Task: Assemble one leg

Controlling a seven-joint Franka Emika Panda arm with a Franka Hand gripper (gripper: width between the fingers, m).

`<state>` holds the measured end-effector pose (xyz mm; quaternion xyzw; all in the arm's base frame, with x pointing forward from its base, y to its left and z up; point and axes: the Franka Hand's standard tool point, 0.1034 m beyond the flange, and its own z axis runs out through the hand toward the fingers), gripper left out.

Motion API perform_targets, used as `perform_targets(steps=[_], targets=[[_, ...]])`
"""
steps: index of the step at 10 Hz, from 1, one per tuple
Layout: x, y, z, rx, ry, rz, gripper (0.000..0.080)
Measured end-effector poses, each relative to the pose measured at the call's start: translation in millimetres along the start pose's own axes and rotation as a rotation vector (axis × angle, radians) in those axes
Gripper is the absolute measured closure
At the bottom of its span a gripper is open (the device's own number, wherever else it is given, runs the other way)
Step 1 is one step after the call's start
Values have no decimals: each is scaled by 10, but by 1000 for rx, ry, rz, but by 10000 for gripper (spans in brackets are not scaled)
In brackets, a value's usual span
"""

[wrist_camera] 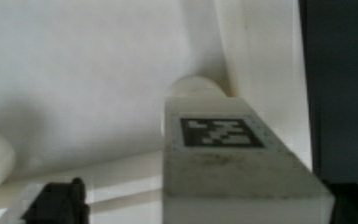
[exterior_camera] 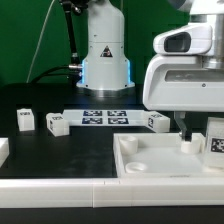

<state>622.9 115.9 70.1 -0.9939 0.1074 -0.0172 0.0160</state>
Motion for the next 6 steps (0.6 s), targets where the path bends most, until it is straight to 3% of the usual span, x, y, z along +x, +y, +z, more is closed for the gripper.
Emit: perform_targets(steps=[1,4,6], targets=[[0,-1,0,1,0,17,468],[-2,-5,0,2,-1,125,509],[-8,3,8,9,-6,348,509]])
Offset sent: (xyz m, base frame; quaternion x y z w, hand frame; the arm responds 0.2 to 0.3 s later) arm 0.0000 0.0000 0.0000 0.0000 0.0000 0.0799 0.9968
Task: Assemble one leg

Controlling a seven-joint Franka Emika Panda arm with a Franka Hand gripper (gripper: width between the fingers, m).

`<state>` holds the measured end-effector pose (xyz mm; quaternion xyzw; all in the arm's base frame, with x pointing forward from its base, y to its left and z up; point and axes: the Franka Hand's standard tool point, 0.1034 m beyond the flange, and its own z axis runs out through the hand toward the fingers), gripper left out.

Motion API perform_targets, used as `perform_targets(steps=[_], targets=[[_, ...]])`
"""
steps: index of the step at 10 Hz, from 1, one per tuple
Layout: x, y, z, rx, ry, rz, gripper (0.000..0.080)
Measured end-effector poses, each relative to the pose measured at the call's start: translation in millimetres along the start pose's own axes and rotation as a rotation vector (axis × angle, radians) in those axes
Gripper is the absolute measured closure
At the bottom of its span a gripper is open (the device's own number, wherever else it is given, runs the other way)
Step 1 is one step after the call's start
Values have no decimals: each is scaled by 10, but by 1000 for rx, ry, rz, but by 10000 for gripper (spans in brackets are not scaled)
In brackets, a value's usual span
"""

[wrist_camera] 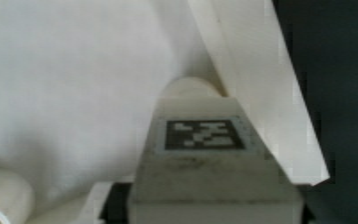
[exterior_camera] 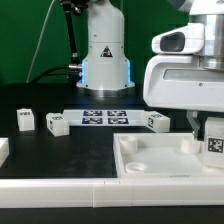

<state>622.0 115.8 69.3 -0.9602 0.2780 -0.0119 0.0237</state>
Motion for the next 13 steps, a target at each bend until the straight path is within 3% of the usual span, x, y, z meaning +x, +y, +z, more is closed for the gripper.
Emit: perform_targets(steps=[6,11,13], targets=[[25,24,15,48,-7,735,509],[14,20,23,54,-41,1237,509],[16,24,23,56,-47,1248,509]])
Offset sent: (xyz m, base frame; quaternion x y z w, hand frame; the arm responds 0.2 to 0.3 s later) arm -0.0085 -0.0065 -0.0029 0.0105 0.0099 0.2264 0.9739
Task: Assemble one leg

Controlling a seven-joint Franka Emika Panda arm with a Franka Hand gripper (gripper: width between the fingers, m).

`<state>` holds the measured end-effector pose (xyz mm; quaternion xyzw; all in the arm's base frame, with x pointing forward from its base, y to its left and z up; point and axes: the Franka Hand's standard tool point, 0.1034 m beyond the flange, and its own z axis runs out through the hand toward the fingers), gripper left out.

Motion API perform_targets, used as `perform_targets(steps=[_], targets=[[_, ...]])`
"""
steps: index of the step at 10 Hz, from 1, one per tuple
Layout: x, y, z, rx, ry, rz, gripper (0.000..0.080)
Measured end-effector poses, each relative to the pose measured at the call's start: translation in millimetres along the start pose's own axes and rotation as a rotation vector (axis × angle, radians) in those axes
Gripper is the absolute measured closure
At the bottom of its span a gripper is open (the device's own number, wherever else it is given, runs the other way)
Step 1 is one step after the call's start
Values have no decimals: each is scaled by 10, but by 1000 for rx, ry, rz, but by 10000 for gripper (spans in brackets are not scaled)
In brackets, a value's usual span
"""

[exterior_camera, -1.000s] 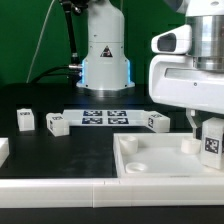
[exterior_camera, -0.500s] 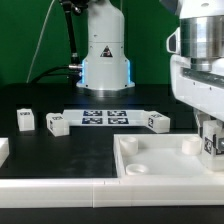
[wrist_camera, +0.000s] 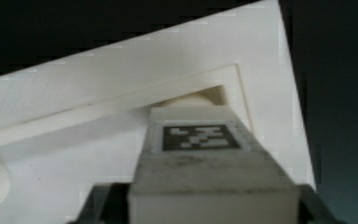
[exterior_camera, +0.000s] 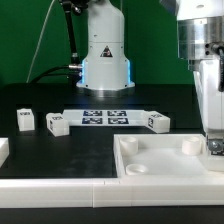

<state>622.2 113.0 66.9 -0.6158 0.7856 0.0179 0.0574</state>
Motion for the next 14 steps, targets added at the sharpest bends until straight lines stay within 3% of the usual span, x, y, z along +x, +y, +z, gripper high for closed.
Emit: perform_targets(steps=[1,2,3,4,10,14], targets=[[-1,-1,1,1,0,-41,509],[-1,-7,-2,3,0,-62,322],[7,-13,-5,3,0,-159,208],[27,-29,-10,7,1,-342,168],[-49,-35,-29,6,17,-985,150],[5,-75,-43,-2,35,-1380,150]])
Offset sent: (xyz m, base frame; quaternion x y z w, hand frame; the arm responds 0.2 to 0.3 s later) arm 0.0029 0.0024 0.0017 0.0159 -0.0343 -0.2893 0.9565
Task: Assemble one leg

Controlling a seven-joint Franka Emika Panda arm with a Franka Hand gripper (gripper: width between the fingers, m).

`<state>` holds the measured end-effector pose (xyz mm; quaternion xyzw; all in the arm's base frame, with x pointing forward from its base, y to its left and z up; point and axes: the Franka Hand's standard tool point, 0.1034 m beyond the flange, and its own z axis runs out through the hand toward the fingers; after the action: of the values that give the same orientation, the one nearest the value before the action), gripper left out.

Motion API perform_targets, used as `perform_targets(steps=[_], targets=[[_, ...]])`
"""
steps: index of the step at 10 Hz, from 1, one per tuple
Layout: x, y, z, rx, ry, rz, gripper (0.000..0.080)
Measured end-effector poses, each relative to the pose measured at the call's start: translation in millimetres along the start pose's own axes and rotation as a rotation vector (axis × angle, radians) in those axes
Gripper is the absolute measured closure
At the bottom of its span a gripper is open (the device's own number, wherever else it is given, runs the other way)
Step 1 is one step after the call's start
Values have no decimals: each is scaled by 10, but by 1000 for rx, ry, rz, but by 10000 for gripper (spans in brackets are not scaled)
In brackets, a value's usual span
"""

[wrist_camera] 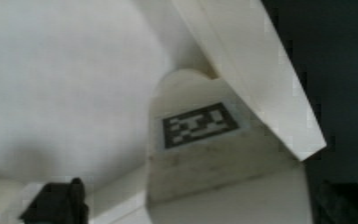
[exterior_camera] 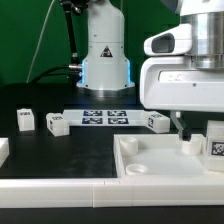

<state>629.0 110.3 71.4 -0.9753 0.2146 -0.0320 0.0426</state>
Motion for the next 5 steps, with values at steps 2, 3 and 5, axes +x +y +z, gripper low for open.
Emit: perform_targets(steps=[2,3,5], targets=[[-23,-37,2,-20,10,-117,150],[-36,-59,7,-29,20,-196,286],[-28,-50,7,-28,21,-185,425]])
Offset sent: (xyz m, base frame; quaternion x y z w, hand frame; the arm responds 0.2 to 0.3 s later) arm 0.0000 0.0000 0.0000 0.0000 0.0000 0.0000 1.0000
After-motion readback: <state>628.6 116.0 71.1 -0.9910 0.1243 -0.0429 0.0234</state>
